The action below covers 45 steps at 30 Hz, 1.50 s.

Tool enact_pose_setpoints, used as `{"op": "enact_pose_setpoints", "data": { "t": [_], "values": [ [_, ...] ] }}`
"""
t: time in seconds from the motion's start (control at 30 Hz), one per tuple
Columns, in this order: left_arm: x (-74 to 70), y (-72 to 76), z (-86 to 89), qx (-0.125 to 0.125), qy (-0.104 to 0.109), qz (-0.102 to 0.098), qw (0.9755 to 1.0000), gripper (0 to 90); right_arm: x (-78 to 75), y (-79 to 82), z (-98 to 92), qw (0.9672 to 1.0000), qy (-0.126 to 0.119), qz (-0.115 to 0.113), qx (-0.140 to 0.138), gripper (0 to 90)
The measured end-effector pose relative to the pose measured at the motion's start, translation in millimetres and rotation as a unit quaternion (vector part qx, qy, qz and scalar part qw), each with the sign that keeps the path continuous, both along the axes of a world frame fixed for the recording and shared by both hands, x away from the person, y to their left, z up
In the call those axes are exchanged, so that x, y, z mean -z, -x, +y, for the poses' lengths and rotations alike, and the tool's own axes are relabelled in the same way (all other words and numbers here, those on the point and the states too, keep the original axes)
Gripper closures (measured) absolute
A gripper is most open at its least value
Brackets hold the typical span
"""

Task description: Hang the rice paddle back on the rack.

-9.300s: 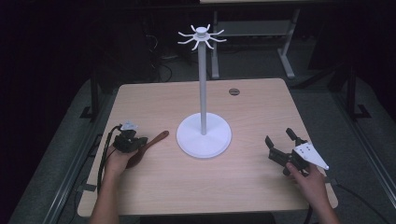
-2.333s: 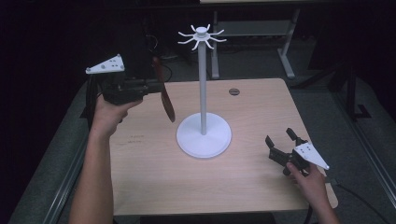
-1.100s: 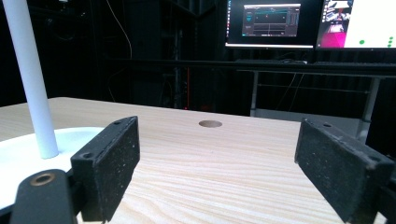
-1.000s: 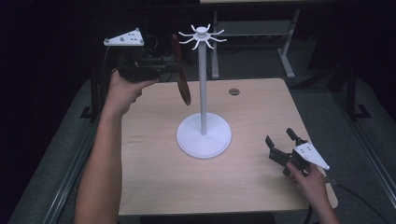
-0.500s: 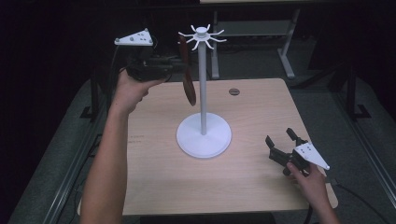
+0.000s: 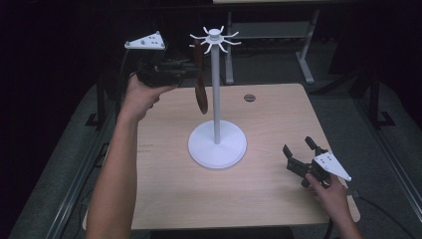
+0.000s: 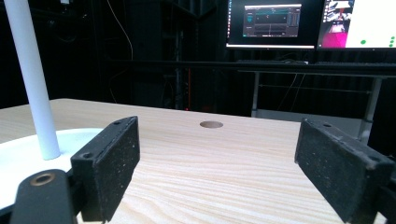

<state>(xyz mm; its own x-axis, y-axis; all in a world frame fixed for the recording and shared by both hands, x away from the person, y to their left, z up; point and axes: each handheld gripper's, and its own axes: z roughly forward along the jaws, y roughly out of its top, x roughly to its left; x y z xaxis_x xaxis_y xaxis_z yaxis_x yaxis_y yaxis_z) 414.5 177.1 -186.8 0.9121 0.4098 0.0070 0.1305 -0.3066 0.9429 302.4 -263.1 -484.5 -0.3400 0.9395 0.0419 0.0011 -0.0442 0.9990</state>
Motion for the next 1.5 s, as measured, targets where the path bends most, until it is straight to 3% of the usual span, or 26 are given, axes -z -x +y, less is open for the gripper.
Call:
{"op": "enact_pose_setpoints", "data": {
  "t": [0.17,0.37,0.43,0.9,1.17,1.5],
  "values": [
    [-2.8,2.1,4.1,-0.007,-0.009,-0.004,0.9999,67.6,0.1,-0.1,-0.2,1.0,0.002,-0.001,-0.001,13.3],
    [-1.7,4.7,15.0,-0.012,-0.009,0.004,0.9999,54.9,0.0,-0.3,0.1,1.0,-0.001,0.0,-0.002,13.3],
    [-0.7,7.0,17.7,-0.018,-0.02,0.004,0.9996,50.4,0.0,-0.3,0.2,1.0,0.0,0.0,-0.002,13.3],
    [12.1,21.0,36.0,-0.053,-0.042,-0.002,0.9977,34.5,-0.1,-0.5,-0.1,1.0,-0.002,0.001,-0.001,13.3],
    [28.2,30.2,52.6,-0.083,-0.06,0.001,0.9947,28.1,-0.1,-0.6,-0.1,1.0,-0.002,0.001,-0.001,13.3],
    [56.7,40.1,77.2,-0.118,-0.068,0.012,0.9906,26.4,-0.1,-0.7,-0.2,1.0,-0.003,0.002,0.0,13.3]
  ]
}}
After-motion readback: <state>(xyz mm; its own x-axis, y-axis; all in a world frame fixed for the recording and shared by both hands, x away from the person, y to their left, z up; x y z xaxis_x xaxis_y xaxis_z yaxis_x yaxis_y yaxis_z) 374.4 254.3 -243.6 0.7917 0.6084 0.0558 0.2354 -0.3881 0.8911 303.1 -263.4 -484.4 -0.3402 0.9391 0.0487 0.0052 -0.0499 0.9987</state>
